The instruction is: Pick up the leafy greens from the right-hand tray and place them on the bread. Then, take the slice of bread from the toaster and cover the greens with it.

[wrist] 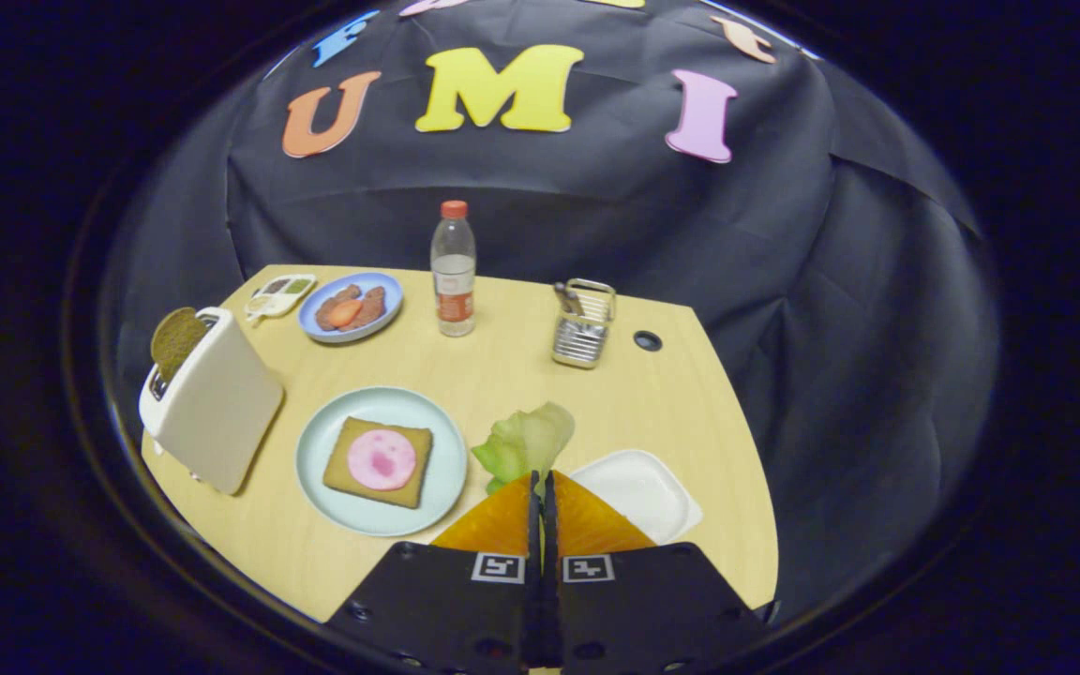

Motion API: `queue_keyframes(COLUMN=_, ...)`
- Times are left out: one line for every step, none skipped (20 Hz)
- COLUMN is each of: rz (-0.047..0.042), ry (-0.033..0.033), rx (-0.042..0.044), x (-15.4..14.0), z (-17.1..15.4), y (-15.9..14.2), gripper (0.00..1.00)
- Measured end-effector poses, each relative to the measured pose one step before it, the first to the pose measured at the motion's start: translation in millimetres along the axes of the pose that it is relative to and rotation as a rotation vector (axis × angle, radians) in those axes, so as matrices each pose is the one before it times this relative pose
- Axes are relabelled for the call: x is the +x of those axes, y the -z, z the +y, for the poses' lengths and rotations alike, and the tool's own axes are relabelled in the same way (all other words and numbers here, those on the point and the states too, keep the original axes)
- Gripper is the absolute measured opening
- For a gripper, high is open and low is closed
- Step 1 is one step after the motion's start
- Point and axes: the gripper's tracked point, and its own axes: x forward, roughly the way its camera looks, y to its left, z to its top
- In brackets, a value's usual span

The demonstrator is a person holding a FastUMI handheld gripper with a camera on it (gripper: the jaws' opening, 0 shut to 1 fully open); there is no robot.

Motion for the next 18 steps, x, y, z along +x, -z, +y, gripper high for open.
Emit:
queue_keyframes(rz=-0.00135, ry=-0.01587, rx=-0.01157, x=-2.6, z=14.82, y=-1.23, gripper=0.0)
queue_keyframes(rz=-0.00382, ry=-0.01951, rx=-0.01176, x=-3.03, z=18.87, y=-2.86, gripper=0.0)
queue_keyframes(rz=-0.00387, ry=-0.01773, rx=-0.01502, x=0.22, z=19.34, y=-2.03, gripper=0.0)
queue_keyframes(rz=-0.00147, ry=-0.0173, rx=-0.01353, x=-0.61, z=18.31, y=-3.32, gripper=0.0)
queue_keyframes(rz=0.00247, ry=-0.02117, rx=-0.01017, x=0.7, z=19.84, y=-0.56, gripper=0.0)
queue_keyframes(rz=0.00448, ry=-0.02613, rx=-0.00624, x=1.22, z=20.88, y=-3.01, gripper=0.0)
queue_keyframes(rz=0.00352, ry=-0.02443, rx=-0.00572, x=0.08, z=17.88, y=-1.12, gripper=0.0)
queue_keyframes(rz=0.00305, ry=-0.02773, rx=-0.00579, x=1.45, z=19.69, y=-4.12, gripper=0.0)
queue_keyframes(rz=0.00347, ry=-0.02555, rx=-0.0076, x=3.23, z=16.74, y=-2.02, gripper=0.0)
queue_keyframes(rz=0.00487, ry=-0.01731, rx=-0.00931, x=4.72, z=13.54, y=-1.46, gripper=0.0)
queue_keyframes(rz=0.00559, ry=-0.01083, rx=-0.00313, x=6.17, z=7.07, y=-0.41, gripper=0.0)
queue_keyframes(rz=0.00944, ry=-0.00566, rx=0.00173, x=6.39, z=5.17, y=-1.21, gripper=0.0)
queue_keyframes(rz=0.01233, ry=0.00781, rx=-0.00358, x=10.25, z=-0.39, y=1.69, gripper=0.0)
queue_keyframes(rz=0.01546, ry=0.01298, rx=-0.00408, x=11.13, z=-4.33, y=2.62, gripper=0.0)
queue_keyframes(rz=0.00271, ry=0.01442, rx=0.00289, x=7.15, z=-4.57, y=0.17, gripper=0.0)
queue_keyframes(rz=0.01514, ry=0.01677, rx=0.00363, x=10.09, z=-6.49, y=1.78, gripper=0.0)
queue_keyframes(rz=0.01324, ry=0.01517, rx=0.00574, x=10.93, z=-7.83, y=2.87, gripper=0.0)
queue_keyframes(rz=0.01338, ry=0.00714, rx=0.00947, x=9.44, z=-6.32, y=1.51, gripper=0.0)
